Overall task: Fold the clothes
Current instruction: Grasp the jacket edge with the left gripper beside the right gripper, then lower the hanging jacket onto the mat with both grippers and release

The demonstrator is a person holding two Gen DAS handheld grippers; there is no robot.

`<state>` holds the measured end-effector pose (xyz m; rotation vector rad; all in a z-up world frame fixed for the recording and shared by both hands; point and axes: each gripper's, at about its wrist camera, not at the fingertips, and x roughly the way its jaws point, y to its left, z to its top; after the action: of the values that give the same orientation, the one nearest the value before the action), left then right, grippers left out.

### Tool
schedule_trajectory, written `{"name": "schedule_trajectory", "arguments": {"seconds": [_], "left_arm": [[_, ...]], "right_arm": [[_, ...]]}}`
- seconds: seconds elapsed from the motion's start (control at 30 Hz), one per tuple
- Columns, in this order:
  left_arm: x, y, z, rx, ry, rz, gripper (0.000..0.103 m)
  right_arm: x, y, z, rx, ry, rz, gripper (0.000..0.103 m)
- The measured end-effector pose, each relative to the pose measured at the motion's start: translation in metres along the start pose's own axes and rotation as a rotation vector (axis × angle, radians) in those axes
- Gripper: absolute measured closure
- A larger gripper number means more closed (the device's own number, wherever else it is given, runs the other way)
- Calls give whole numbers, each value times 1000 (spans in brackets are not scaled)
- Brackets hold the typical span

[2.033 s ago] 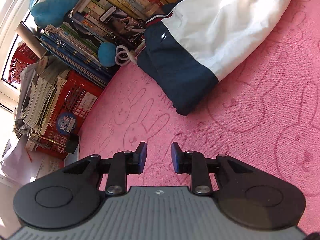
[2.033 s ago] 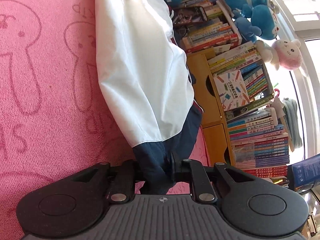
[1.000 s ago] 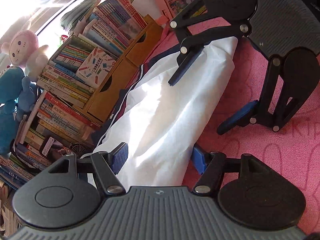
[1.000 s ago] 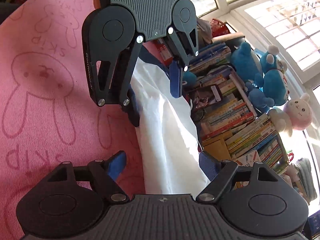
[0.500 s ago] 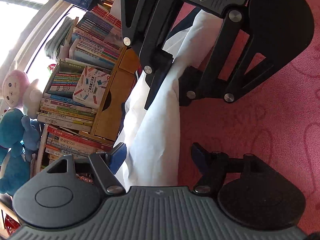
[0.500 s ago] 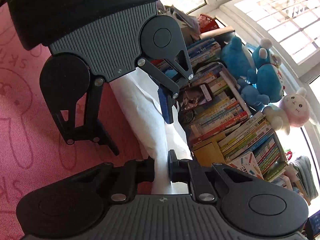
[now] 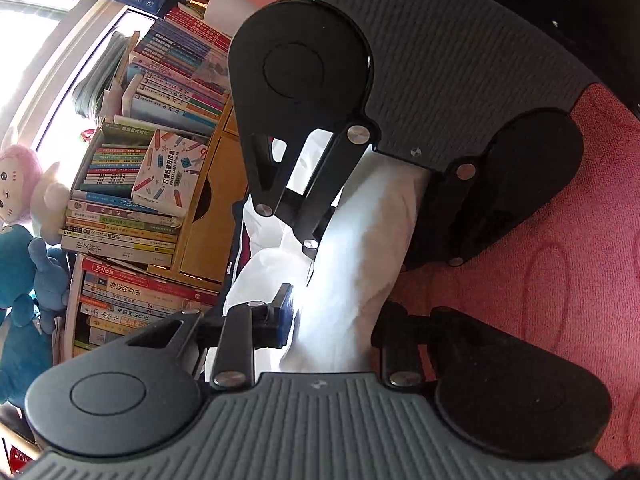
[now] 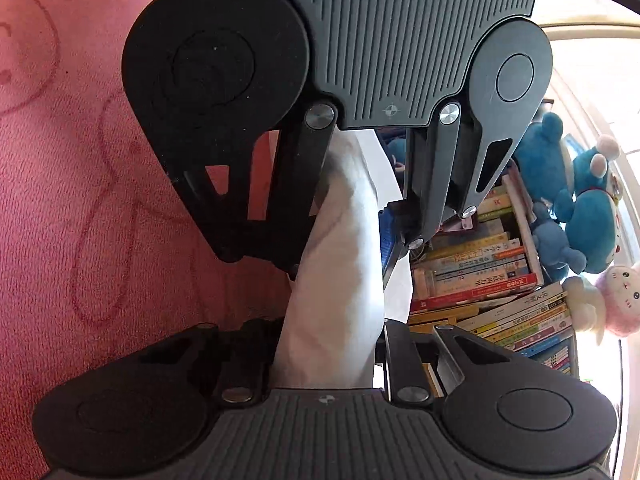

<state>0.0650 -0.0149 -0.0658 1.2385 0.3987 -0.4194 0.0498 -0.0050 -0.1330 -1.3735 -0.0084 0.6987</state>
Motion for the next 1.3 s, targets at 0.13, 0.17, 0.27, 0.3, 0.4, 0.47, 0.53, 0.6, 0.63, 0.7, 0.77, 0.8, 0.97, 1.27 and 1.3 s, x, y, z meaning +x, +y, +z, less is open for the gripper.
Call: {"name": "schedule_trajectory", "arguments": {"seconds": [0.13,0.17,0.27,0.3,0.4,0.47,0.53,0.6,0.63,0.7,0.77,0.8,0.97,1.27,1.3], "left_arm": [[5,2,-25,-19,82,-2,81],[4,5,-34,-39,108,3,82],[-4,21,-67,-130,187,-17,86],[-8,24,-78,-146,210,-18,86],[-21,26,-104,-164,274,-11,86],[-32,25,-115,-160,302,-10,87],[-39,23,-120,-168,315,-6,89],[-41,20,-120,-156,319,2,90],[-43,17,-120,-146,320,6,90],[-43,16,-119,-124,321,12,90],[-43,16,-119,-107,325,22,85],[-45,16,-119,-105,330,29,81],[-68,31,-129,-200,354,21,27],[-132,76,-156,-604,312,-22,9],[-135,82,-153,-655,280,-34,9]], "right_arm": [[-4,0,-24,-22,58,-10,85],[-6,0,-31,-29,73,-15,85],[-15,1,-60,-33,145,-26,85],[-20,3,-68,-35,156,-31,85],[-37,8,-85,-58,185,-39,82],[-46,12,-91,-74,191,-49,81],[-55,15,-97,-74,219,-65,70],[-63,11,-104,-13,270,-39,67],[-68,7,-109,46,309,-11,67],[-83,5,-123,158,358,21,67],[-95,3,-130,241,387,29,67],[-101,3,-132,271,402,31,67],[-133,2,-136,360,444,46,47],[-165,-56,-123,743,279,-106,26],[-161,-70,-120,803,243,-118,24]]}}
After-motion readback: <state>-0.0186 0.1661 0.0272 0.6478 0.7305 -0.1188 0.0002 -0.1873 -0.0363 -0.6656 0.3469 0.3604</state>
